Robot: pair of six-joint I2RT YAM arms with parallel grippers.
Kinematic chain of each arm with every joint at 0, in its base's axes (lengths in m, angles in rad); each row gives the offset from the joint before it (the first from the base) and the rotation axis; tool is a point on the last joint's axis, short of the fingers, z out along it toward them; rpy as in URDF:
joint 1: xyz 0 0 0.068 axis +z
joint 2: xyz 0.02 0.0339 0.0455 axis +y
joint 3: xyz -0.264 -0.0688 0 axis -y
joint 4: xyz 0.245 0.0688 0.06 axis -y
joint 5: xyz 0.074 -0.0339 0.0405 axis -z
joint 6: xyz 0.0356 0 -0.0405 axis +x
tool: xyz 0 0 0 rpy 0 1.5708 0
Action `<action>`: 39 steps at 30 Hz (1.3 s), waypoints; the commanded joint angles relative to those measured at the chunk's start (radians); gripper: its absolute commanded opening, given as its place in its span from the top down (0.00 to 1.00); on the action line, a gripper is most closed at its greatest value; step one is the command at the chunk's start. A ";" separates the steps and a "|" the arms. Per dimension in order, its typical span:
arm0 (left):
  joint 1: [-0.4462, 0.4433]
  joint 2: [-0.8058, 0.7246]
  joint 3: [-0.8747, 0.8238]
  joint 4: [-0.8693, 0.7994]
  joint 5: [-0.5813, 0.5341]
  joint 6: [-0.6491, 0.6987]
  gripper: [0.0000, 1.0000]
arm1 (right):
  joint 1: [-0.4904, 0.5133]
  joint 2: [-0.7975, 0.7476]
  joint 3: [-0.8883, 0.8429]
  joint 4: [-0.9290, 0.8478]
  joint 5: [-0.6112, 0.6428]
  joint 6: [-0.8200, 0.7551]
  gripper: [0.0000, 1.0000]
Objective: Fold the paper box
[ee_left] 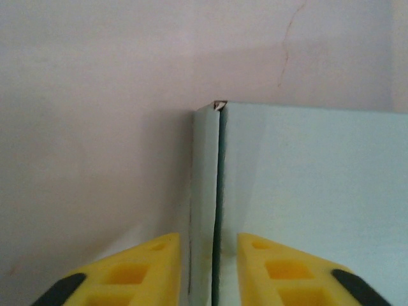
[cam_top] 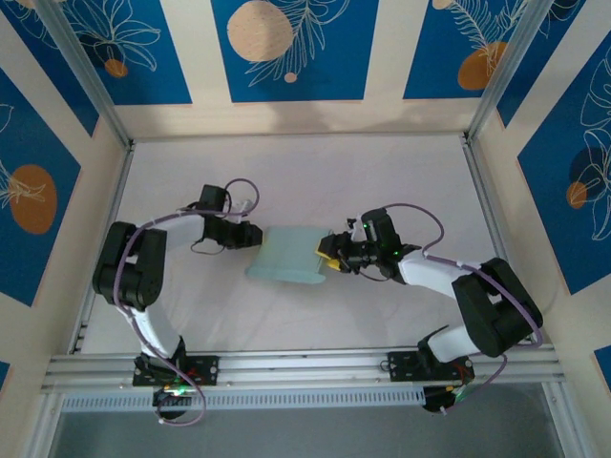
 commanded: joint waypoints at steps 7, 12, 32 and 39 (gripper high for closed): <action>-0.015 -0.238 -0.051 -0.014 -0.099 0.048 0.55 | -0.010 -0.104 0.009 -0.133 0.028 0.006 0.65; -0.072 -0.381 -0.068 -0.024 -0.185 0.156 0.52 | -0.028 -0.136 0.005 -0.166 0.020 0.021 0.67; -0.694 -0.652 -0.491 0.696 -0.823 1.154 0.15 | -0.213 -0.308 -0.021 -0.191 -0.198 0.187 0.67; -0.755 -0.451 -0.469 0.962 -1.020 1.346 0.20 | -0.221 -0.346 -0.029 -0.168 -0.223 0.237 0.66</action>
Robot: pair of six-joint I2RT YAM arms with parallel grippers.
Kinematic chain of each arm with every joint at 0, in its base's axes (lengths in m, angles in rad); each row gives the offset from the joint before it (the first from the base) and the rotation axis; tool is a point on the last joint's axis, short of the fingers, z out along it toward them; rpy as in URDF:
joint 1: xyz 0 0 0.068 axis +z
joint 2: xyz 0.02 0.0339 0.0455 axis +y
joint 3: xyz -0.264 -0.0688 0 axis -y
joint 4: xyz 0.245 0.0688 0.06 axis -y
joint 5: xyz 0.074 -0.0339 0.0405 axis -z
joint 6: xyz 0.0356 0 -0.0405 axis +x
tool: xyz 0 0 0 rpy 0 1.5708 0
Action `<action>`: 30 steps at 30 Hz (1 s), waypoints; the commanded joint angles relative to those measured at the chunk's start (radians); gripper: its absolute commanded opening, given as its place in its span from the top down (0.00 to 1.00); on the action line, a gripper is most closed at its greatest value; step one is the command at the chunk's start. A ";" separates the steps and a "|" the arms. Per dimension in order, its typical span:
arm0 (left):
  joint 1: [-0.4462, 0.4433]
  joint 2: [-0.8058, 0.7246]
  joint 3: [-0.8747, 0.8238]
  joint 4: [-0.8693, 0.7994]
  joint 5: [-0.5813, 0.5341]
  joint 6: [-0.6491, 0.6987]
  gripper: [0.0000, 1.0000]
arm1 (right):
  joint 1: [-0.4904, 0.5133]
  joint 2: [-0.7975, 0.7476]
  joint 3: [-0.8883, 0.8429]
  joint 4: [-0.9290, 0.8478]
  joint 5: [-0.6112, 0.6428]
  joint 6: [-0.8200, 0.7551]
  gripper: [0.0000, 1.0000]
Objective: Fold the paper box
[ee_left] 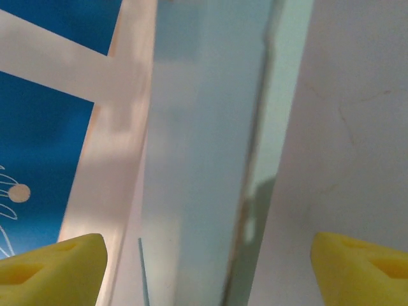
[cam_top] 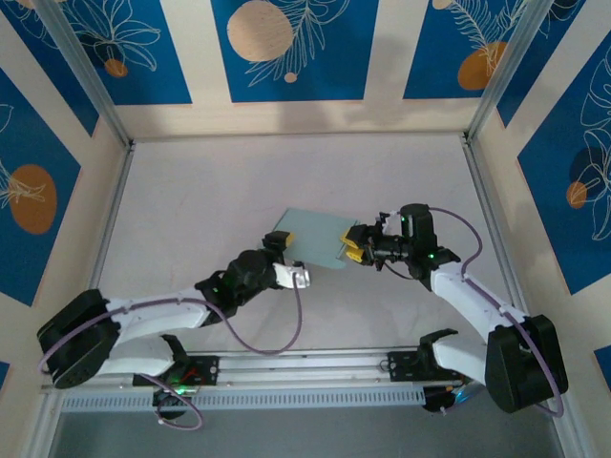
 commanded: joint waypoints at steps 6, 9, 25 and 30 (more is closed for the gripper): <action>-0.041 0.121 0.038 0.321 -0.203 0.200 0.35 | -0.027 -0.043 -0.018 0.039 -0.065 0.069 0.65; -0.039 0.141 0.044 0.342 -0.210 0.218 0.41 | -0.035 -0.042 -0.024 0.056 -0.072 0.085 0.65; -0.038 0.113 0.071 0.246 -0.167 0.244 0.68 | -0.037 -0.056 -0.021 0.030 -0.070 0.089 0.53; -0.038 0.069 0.091 0.148 -0.158 0.243 0.68 | -0.043 -0.087 0.007 -0.064 -0.054 0.046 0.33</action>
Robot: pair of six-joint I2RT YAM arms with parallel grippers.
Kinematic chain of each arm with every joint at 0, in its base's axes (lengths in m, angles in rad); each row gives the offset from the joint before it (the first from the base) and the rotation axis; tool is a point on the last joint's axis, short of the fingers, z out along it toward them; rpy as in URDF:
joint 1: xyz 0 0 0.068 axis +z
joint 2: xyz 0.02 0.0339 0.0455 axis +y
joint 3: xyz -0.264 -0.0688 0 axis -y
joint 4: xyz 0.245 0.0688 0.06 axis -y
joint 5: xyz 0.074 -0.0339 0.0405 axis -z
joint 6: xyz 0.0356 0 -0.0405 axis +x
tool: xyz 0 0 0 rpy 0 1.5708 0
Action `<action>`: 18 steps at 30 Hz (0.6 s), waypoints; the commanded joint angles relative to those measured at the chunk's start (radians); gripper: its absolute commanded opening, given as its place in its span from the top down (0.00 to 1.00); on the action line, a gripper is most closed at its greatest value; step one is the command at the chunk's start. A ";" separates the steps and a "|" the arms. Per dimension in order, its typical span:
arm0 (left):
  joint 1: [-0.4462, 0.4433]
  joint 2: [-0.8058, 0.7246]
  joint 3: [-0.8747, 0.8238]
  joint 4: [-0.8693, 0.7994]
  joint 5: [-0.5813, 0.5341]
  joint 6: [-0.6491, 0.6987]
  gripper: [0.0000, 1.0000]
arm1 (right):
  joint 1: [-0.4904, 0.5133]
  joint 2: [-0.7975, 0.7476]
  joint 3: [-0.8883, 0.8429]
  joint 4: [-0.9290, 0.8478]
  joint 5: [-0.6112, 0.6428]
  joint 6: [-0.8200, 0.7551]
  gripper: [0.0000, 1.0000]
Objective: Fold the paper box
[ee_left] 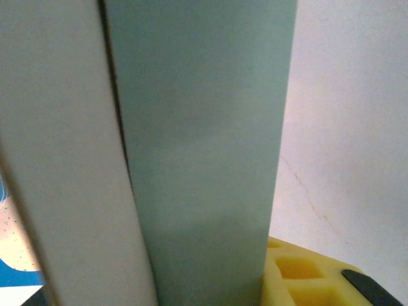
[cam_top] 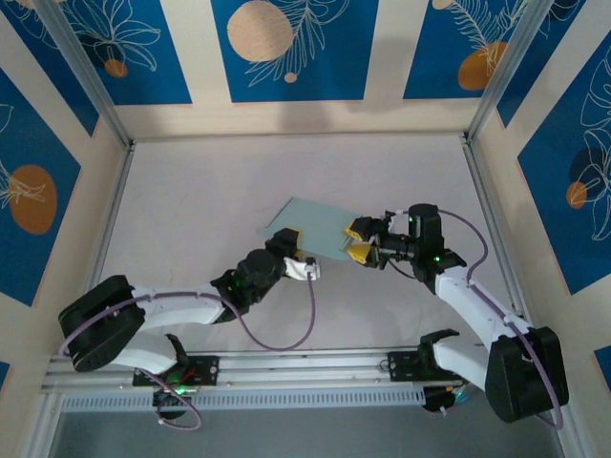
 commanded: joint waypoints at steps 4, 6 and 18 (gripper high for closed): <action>-0.006 -0.107 0.110 -0.314 0.004 -0.041 0.65 | -0.019 -0.111 0.100 -0.326 0.074 -0.210 0.21; -0.006 -0.147 0.182 -0.520 -0.001 -0.107 0.66 | -0.021 -0.160 0.163 -0.504 0.187 -0.338 0.20; -0.006 -0.014 0.723 -1.707 0.220 -0.481 0.66 | 0.009 -0.267 0.458 -0.936 0.452 -0.942 0.37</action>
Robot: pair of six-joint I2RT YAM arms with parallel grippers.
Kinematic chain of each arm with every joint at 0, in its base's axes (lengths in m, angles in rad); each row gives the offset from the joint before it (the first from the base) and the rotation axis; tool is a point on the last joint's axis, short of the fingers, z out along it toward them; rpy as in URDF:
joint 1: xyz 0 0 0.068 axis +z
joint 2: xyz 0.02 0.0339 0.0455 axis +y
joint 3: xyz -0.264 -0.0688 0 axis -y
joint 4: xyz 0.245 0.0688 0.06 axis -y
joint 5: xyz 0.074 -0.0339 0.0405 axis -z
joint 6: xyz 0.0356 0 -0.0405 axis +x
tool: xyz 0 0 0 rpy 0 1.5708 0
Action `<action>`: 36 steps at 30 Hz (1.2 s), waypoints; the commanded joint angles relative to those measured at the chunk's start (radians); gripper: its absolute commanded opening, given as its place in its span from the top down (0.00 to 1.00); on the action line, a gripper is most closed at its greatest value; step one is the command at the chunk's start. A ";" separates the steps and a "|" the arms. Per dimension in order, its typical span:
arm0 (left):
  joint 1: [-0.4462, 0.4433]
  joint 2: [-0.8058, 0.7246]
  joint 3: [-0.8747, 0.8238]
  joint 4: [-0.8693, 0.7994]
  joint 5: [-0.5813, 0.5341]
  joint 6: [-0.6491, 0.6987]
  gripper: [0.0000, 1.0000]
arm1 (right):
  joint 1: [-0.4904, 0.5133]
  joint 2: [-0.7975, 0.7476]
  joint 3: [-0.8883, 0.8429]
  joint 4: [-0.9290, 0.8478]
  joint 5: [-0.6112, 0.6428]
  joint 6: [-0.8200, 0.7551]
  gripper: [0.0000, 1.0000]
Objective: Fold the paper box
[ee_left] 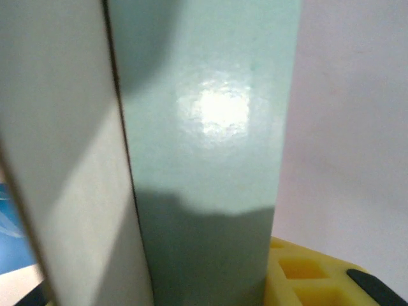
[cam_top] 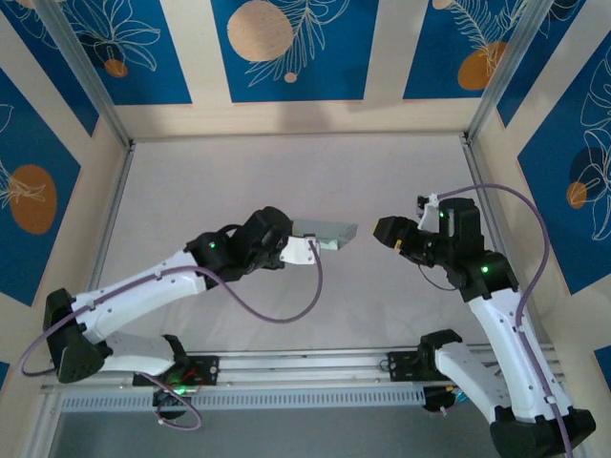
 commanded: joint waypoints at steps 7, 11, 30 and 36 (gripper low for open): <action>-0.006 0.222 0.244 -0.577 0.195 -0.163 0.68 | 0.119 -0.006 0.140 -0.175 0.047 -0.548 0.49; -0.005 0.340 0.329 -0.635 0.238 -0.168 0.69 | 0.241 0.029 0.185 -0.223 0.082 -0.732 0.54; 0.010 0.484 0.384 -0.564 0.358 -0.156 0.67 | 0.278 0.215 0.072 -0.209 -0.033 -0.907 0.60; 0.020 0.478 0.359 -0.519 0.397 -0.159 0.67 | 0.275 0.226 0.037 -0.189 -0.027 -0.917 0.62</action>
